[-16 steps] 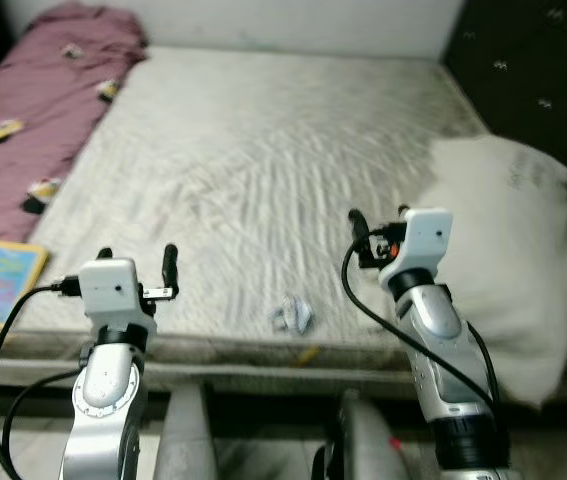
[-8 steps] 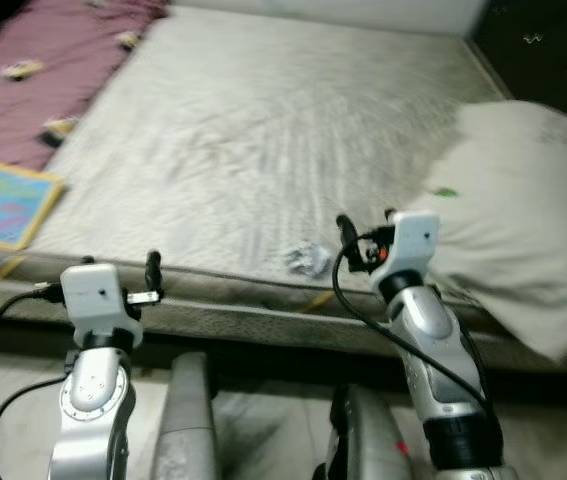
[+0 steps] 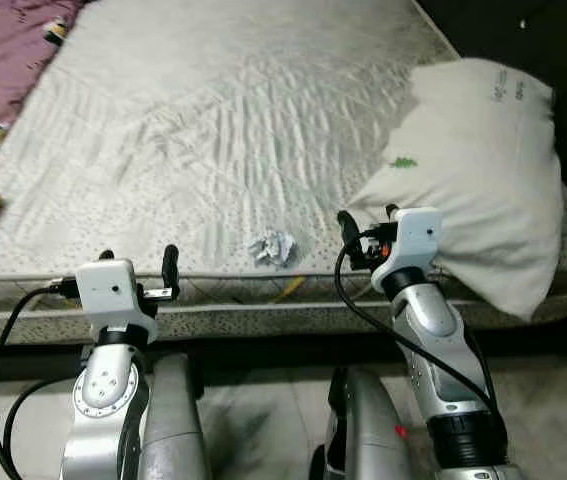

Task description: Clean up the room

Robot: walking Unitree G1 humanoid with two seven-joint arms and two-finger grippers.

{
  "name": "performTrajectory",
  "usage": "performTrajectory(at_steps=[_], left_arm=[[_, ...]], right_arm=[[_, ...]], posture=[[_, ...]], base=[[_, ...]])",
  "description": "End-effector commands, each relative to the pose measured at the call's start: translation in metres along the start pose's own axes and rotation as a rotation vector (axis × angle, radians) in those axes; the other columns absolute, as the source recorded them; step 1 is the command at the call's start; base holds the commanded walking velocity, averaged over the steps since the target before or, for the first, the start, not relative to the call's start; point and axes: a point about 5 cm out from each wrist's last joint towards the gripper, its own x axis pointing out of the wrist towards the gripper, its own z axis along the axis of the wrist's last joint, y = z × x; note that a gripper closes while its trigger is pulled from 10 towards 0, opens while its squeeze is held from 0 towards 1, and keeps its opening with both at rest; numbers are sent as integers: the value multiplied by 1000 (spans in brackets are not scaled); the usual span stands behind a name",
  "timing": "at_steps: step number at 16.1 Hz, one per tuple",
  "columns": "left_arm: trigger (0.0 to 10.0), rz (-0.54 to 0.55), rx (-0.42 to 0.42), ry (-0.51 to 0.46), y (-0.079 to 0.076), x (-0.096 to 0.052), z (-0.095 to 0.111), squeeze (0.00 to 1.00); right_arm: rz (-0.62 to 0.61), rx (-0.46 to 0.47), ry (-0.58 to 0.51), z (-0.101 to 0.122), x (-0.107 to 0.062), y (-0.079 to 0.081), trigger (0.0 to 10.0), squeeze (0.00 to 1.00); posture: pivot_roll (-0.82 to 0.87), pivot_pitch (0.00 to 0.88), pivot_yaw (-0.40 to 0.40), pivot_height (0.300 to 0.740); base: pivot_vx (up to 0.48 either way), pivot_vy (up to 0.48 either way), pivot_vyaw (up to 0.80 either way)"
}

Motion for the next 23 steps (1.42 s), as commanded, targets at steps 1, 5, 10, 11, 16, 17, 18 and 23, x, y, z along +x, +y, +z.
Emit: performTrajectory(at_steps=[1,5,10,11,16,17,18,23], left_arm=[[10000,11,2,9,3,-2,0,0],[10000,0,-11,1,2,-3,1,0],[10000,-8,-14,-4,2,-1,2,0],[10000,-9,-15,-5,2,-1,2,0],[10000,-9,-15,-6,0,-3,2,0],[10000,-5,-17,-5,1,-4,2,0],[10000,3,-14,4,2,-4,1,0],[10000,32,56,40,17,-23,2,0]], right_arm=[[20,2,5,1,0,2,10000,0],[102,-7,56,-7,-3,12,10000,0],[167,-39,72,-10,-2,18,10000,0],[192,-64,49,-6,-1,22,10000,0],[251,-57,55,-7,1,28,10000,0],[261,-56,67,-8,2,29,10000,0],[280,-64,84,-11,3,31,10000,0],[397,-137,229,-39,5,45,10000,0]], posture=[[57,132,-61,502],[55,134,-62,502],[54,135,-61,502],[53,136,-62,502],[60,140,-71,502],[65,142,-73,502],[68,142,-74,502],[155,197,-84,502]], base=[[0,0,0],[0,0,0],[153,0,0],[259,0,800],[269,0,480],[266,0,0],[0,0,0],[0,0,0]])
